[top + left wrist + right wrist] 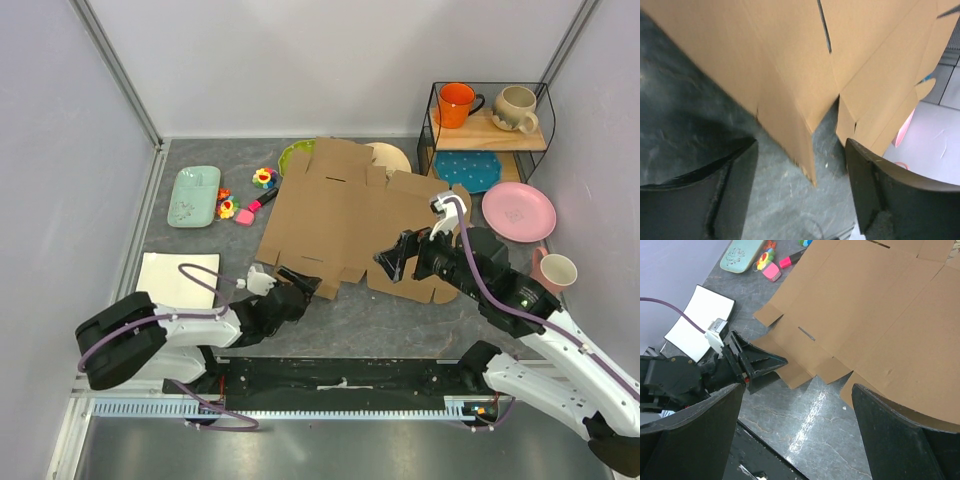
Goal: Fold the paper box
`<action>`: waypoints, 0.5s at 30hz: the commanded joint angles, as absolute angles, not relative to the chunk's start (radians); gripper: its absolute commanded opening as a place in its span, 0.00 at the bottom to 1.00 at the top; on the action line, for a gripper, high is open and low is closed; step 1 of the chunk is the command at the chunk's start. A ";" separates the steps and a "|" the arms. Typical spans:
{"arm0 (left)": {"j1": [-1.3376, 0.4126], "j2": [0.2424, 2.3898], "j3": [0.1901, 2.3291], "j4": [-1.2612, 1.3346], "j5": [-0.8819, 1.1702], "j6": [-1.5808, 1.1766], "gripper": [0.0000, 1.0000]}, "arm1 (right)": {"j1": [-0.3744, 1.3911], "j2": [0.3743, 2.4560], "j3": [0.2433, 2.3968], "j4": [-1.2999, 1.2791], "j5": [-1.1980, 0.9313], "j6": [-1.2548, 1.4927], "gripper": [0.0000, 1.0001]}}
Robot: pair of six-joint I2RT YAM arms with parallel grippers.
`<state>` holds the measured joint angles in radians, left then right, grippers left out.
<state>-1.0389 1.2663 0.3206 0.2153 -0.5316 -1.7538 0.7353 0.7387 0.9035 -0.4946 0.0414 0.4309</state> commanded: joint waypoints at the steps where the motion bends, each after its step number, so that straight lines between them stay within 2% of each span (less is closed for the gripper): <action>1: -0.959 1.336 0.278 0.357 -0.578 -1.730 0.64 | 0.733 0.718 0.894 -0.486 0.045 0.443 0.98; 3: -0.917 1.359 0.273 0.417 -0.552 -1.672 0.52 | 0.733 0.713 0.885 -0.486 0.044 0.445 0.98; 4: -0.907 1.373 0.287 0.422 -0.545 -1.657 0.41 | 0.733 0.713 0.884 -0.488 0.043 0.446 0.98; 6: -0.881 1.384 0.305 0.425 -0.512 -1.579 0.32 | 0.733 0.707 0.884 -0.492 0.044 0.445 0.98; 7: -0.879 1.381 0.319 0.431 -0.509 -1.551 0.22 | 0.733 0.704 0.887 -0.495 0.046 0.446 0.98; 9: -0.876 1.362 0.333 0.437 -0.505 -1.458 0.13 | 0.733 0.696 0.893 -0.506 0.051 0.445 0.98; 10: -0.876 1.349 0.350 0.433 -0.500 -1.424 0.02 | 0.733 0.695 0.897 -0.508 0.054 0.445 0.98; 15: -0.874 1.146 0.460 0.280 -0.436 -1.128 0.02 | 0.733 0.683 0.957 -0.554 0.080 0.426 0.98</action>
